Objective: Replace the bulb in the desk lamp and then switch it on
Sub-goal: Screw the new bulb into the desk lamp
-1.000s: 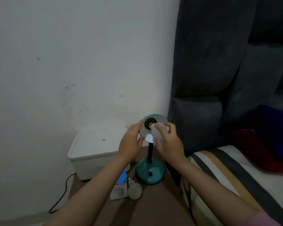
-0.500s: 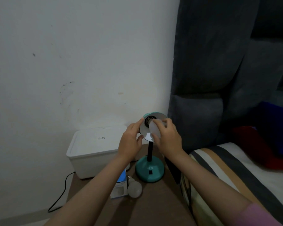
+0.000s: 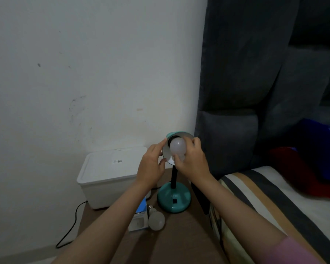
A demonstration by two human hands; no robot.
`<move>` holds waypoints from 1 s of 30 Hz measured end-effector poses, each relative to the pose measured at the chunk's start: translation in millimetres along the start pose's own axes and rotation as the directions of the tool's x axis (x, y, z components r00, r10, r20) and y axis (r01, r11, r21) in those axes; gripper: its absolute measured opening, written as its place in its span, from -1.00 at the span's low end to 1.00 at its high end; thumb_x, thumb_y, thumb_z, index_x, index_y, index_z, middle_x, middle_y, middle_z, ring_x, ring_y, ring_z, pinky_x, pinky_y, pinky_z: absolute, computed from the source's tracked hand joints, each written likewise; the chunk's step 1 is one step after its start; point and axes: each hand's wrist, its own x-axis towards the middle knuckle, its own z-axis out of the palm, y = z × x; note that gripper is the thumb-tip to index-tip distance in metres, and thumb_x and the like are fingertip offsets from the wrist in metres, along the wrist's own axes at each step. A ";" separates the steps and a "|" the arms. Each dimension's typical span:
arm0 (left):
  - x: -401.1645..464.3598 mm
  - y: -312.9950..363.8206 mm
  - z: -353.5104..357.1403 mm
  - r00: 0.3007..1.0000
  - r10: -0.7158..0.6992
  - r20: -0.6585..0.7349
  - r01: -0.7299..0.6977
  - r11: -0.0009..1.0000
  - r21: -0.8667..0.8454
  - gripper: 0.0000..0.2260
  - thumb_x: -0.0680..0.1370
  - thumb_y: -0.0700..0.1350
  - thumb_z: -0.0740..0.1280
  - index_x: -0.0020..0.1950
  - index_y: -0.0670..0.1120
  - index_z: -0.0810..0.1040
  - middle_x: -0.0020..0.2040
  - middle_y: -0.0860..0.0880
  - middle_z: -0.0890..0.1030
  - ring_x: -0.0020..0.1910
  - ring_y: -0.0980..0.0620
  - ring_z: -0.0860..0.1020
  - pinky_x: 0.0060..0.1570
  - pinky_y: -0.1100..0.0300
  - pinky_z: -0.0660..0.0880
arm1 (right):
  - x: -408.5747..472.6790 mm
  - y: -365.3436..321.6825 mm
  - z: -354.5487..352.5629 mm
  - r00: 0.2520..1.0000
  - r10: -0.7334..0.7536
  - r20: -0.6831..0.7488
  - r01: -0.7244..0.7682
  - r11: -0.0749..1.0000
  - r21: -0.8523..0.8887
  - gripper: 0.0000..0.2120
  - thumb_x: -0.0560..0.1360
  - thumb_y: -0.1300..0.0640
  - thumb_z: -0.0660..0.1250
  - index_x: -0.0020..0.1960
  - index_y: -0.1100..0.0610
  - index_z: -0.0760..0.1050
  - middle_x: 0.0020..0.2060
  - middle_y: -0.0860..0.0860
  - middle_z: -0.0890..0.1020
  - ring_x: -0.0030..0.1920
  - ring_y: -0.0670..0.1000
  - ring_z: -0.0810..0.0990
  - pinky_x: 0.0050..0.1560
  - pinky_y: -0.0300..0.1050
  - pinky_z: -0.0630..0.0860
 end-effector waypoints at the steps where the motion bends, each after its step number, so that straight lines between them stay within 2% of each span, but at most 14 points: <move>1: -0.1 0.2 0.3 1.000 0.000 0.000 0.000 1.000 0.003 -0.42 0.43 -0.33 0.37 0.40 -0.01 0.32 0.09 -0.08 0.55 -0.02 0.15 0.49 0.05 0.18 0.53 | 0.3 0.4 -0.4 1.000 0.012 -0.012 -0.012 1.000 0.011 -0.45 0.42 0.08 0.42 0.34 0.18 0.32 0.10 0.17 0.42 -0.01 0.16 0.54 -0.11 -0.10 0.50; 4: -0.1 0.8 0.7 1.000 0.001 -0.005 -0.001 1.000 0.005 -0.42 0.43 -0.33 0.38 0.39 -0.02 0.32 0.11 -0.08 0.54 0.00 0.18 0.48 0.06 0.19 0.52 | 3.0 0.8 -0.1 0.997 0.061 -0.040 -0.060 0.997 0.039 -0.50 0.44 -0.04 0.40 0.27 0.16 0.36 0.07 0.20 0.52 -0.01 0.17 0.56 -0.13 -0.12 0.47; 7: -0.1 1.0 0.3 1.000 0.004 0.000 -0.004 1.000 0.010 -0.42 0.43 -0.32 0.38 0.40 -0.01 0.31 0.12 -0.07 0.54 0.00 0.20 0.47 0.06 0.23 0.52 | 4.9 1.5 0.9 0.995 0.083 -0.049 -0.083 0.996 -0.009 -0.52 0.45 -0.12 0.37 0.18 0.20 0.39 0.03 0.19 0.54 -0.07 0.18 0.58 -0.22 -0.10 0.47; 11: -0.5 1.2 1.0 1.000 0.004 0.000 -0.004 1.000 0.007 -0.42 0.43 -0.32 0.38 0.39 -0.02 0.32 0.11 -0.06 0.54 -0.02 0.24 0.45 0.06 0.33 0.48 | 1.5 0.5 1.6 0.995 0.002 -0.098 0.000 1.000 0.022 -0.58 0.46 -0.03 0.39 0.21 0.15 0.42 0.10 0.17 0.39 -0.15 0.11 0.55 -0.26 -0.12 0.54; 13: -0.5 2.1 1.2 1.000 -0.006 -0.002 0.006 1.000 0.006 -0.43 0.43 -0.33 0.37 0.39 -0.01 0.33 0.10 -0.06 0.53 -0.03 0.25 0.45 0.05 0.35 0.47 | -1.1 2.9 2.8 0.995 -0.059 -0.084 0.062 0.997 0.034 -0.64 0.47 0.04 0.39 0.22 0.09 0.44 0.13 0.15 0.38 -0.15 0.12 0.56 -0.25 -0.09 0.57; 17: -0.9 2.3 1.3 1.000 -0.011 -0.013 0.011 1.000 -0.003 -0.43 0.43 -0.33 0.36 0.39 -0.01 0.32 0.11 -0.05 0.53 -0.02 0.23 0.46 0.04 0.39 0.47 | -5.8 11.2 5.2 0.996 -0.084 -0.028 0.085 0.995 0.045 -0.54 0.43 0.16 0.40 0.29 0.08 0.39 0.16 0.13 0.38 -0.07 0.14 0.56 -0.16 0.02 0.62; 19: -2.0 2.2 1.4 1.000 -0.008 -0.013 0.008 1.000 -0.002 -0.43 0.43 -0.33 0.36 0.39 -0.01 0.32 0.10 -0.04 0.53 -0.02 0.23 0.46 0.05 0.41 0.46 | -5.8 11.5 4.3 0.997 -0.059 -0.042 0.061 0.997 0.047 -0.53 0.42 0.13 0.42 0.28 0.11 0.38 0.10 0.15 0.40 -0.11 0.14 0.56 -0.19 0.03 0.62; 24: -3.0 3.8 3.1 1.000 0.000 -0.015 0.000 1.000 0.000 -0.43 0.43 -0.34 0.36 0.38 -0.01 0.33 0.10 -0.04 0.53 -0.03 0.22 0.46 0.03 0.47 0.43 | -2.1 8.0 6.0 0.993 0.012 -0.115 -0.007 0.999 0.047 -0.48 0.37 -0.02 0.49 0.16 0.26 0.41 0.02 0.18 0.44 -0.17 0.13 0.56 -0.28 -0.07 0.57; 28: -3.5 4.3 3.1 1.000 -0.012 -0.022 0.012 1.000 -0.003 -0.46 0.44 -0.32 0.36 0.37 -0.01 0.34 0.12 -0.04 0.53 -0.02 0.19 0.49 0.03 0.44 0.45 | -5.1 10.1 12.1 0.993 -0.062 -0.100 0.071 0.993 0.090 -0.49 0.39 0.07 0.48 0.28 0.08 0.38 0.18 0.16 0.33 0.03 0.12 0.54 -0.07 -0.05 0.62; 30: -3.1 3.9 2.5 0.999 -0.022 -0.023 0.022 1.000 -0.006 -0.45 0.44 -0.32 0.36 0.37 0.00 0.34 0.12 -0.03 0.53 -0.02 0.19 0.49 0.02 0.38 0.48 | -7.6 12.1 13.5 0.990 -0.106 -0.093 0.116 0.987 0.111 -0.48 0.37 0.17 0.47 0.28 0.07 0.38 0.19 0.17 0.33 0.09 0.13 0.50 -0.01 -0.05 0.61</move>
